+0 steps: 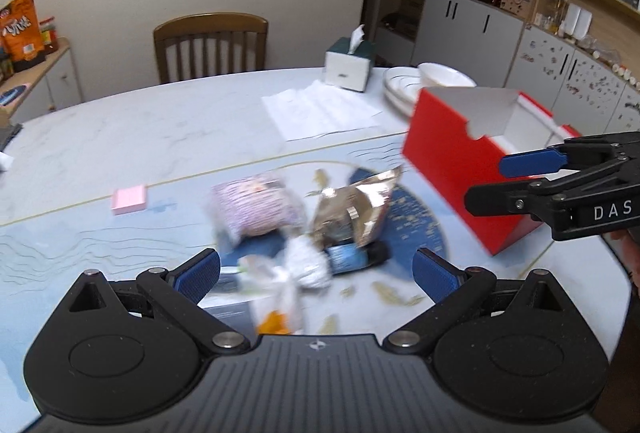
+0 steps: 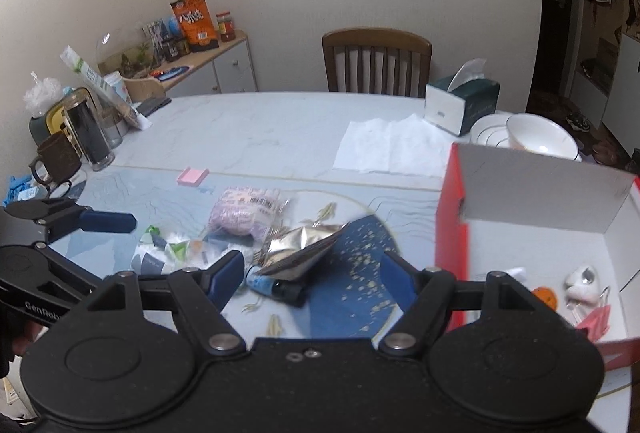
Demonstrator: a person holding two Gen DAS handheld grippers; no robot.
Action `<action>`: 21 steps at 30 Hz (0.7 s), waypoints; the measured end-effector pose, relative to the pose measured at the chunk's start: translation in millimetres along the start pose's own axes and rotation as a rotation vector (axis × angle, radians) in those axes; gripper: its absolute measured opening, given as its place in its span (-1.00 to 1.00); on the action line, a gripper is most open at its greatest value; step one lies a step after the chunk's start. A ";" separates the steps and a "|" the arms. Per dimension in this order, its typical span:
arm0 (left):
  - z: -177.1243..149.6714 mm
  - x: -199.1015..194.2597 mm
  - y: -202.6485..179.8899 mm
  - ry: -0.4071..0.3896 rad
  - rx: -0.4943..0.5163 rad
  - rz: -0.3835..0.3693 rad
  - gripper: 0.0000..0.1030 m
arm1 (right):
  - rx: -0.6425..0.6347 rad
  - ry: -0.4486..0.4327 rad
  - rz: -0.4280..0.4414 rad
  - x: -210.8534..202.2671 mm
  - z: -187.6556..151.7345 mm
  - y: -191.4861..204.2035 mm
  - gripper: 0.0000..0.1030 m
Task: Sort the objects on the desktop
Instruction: 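Grasp the white tissue pack with the left tool while the right tool grasps the blue-labelled oil bottle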
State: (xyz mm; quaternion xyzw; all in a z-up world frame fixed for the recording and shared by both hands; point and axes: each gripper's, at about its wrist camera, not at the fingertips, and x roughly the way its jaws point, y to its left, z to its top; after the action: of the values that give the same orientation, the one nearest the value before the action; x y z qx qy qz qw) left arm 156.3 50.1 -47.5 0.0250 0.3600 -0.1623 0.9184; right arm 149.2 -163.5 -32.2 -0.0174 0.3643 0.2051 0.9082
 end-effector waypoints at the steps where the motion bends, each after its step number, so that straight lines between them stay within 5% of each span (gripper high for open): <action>1: -1.8 0.6 3.2 -0.003 0.009 0.017 1.00 | -0.001 0.005 -0.005 4.3 -1.9 4.0 0.45; 14: -20.8 31.1 48.2 0.087 0.018 0.078 1.00 | 0.031 0.078 -0.086 58.9 -21.1 29.7 0.45; 21: -21.7 37.3 49.7 0.086 0.267 -0.058 1.00 | 0.037 0.123 -0.088 76.8 -24.9 29.5 0.44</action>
State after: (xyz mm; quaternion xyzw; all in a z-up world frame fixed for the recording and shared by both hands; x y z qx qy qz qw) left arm 183.5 90.2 -92.0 0.1433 0.3748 -0.2341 0.8855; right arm 171.5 -113.4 -98.4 -0.0291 0.4219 0.1570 0.8925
